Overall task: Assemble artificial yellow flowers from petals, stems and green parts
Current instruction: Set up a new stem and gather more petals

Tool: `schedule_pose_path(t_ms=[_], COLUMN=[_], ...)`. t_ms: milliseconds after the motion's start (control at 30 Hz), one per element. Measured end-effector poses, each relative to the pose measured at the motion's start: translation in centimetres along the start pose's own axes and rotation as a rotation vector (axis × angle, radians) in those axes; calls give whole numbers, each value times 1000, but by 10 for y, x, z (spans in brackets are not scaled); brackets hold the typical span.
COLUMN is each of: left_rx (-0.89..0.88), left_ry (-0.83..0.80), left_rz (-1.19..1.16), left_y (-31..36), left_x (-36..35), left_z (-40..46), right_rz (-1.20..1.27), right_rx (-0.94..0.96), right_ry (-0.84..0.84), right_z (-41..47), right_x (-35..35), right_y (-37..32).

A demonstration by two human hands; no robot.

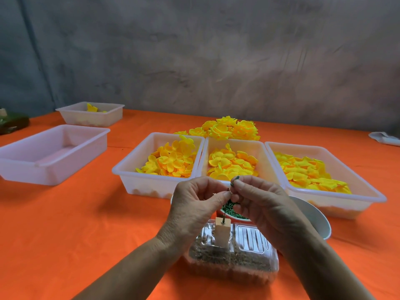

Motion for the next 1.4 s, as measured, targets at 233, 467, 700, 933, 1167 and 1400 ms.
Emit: schedule_pose_path(t_ms=[233,467,700,933,1167,1400], left_rx=[6,15,23,1,4,21], left_ry=[-8,-8,5,15,-5,17], left_rz=[-16,-29,-14,15,2,0], left_y=[2,1,0,-2,2,3], left_x=[-1,0,-1,0,-1,0], left_z=[-2,-1,-1,1,-1,-2], right_rz=[-41,-224,-523,-727,-705,-673], right_rx=[-10,83,248,339,346,340], right_ry=[-10,0,-33,2,35,67], right_z=[-3,-5,-10,-10,-12,-12], right_x=[-2,-5,-13,-17,-22,-21], right_y=[0,-9,-24,-30,-32,-30])
Point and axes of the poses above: each hand's wrist, its own z-axis towards the middle knuckle, its own x-axis out of the back of the hand, y = z × x, the point moved 6 cm from there along z, towards the middle knuckle, and after that the axes turned 4 degrees about x, right-handed, at the moved point
